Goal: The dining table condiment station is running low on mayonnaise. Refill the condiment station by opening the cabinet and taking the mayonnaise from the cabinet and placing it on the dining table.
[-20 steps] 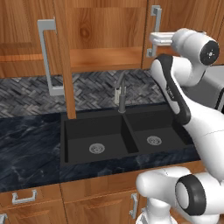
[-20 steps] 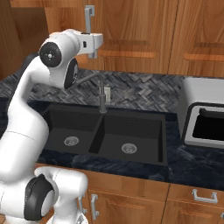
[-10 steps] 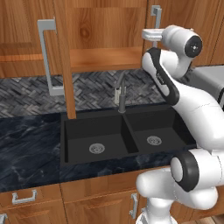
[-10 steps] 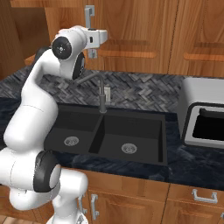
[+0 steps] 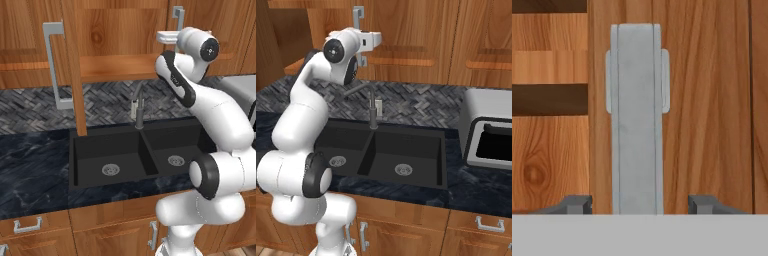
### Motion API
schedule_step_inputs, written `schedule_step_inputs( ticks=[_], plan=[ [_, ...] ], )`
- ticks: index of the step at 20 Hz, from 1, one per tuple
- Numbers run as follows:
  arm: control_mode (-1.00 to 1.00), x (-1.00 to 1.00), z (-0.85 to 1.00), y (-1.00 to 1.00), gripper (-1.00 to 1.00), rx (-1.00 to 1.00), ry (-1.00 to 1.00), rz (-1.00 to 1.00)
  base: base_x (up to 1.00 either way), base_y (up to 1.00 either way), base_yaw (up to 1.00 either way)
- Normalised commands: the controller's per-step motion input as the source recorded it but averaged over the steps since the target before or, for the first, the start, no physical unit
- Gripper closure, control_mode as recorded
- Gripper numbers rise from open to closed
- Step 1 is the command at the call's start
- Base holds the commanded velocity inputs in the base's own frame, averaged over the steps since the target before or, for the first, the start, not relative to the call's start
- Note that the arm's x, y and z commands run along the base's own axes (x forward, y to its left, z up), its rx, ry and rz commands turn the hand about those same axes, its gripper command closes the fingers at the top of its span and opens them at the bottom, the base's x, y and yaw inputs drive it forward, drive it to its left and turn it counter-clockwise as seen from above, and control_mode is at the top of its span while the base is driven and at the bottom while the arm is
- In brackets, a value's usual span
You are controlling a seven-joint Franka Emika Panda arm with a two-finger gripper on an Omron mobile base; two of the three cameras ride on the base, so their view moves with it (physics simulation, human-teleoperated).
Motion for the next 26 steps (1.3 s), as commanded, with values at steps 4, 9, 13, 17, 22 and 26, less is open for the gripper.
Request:
schedule_step_inputs(
  ticks=[4, 9, 13, 17, 22, 26],
  plan=[
    [-1.00, 0.13, 0.04, 0.01, 1.00, 0.00, -0.03, 0.00, 0.00, 0.00, 0.00],
    [-1.00, 0.08, 0.00, 0.05, 1.00, -0.01, -0.03, 0.00, 0.00, 0.00, 0.00],
    [-1.00, 0.18, 0.00, 0.12, 1.00, 0.00, 0.00, 0.00, 0.00, 0.00, 0.00],
    [-1.00, 0.16, 0.00, 0.11, 1.00, 0.00, 0.00, 0.00, 0.00, 0.00, 0.00],
    [-1.00, 0.06, 0.00, 0.00, 1.00, 0.00, 0.01, 0.00, 0.00, 0.00, 0.00],
    [-1.00, 0.10, -0.01, 0.00, 1.00, 0.00, 0.00, 0.00, 0.00, 0.00, 0.00]
  ],
)
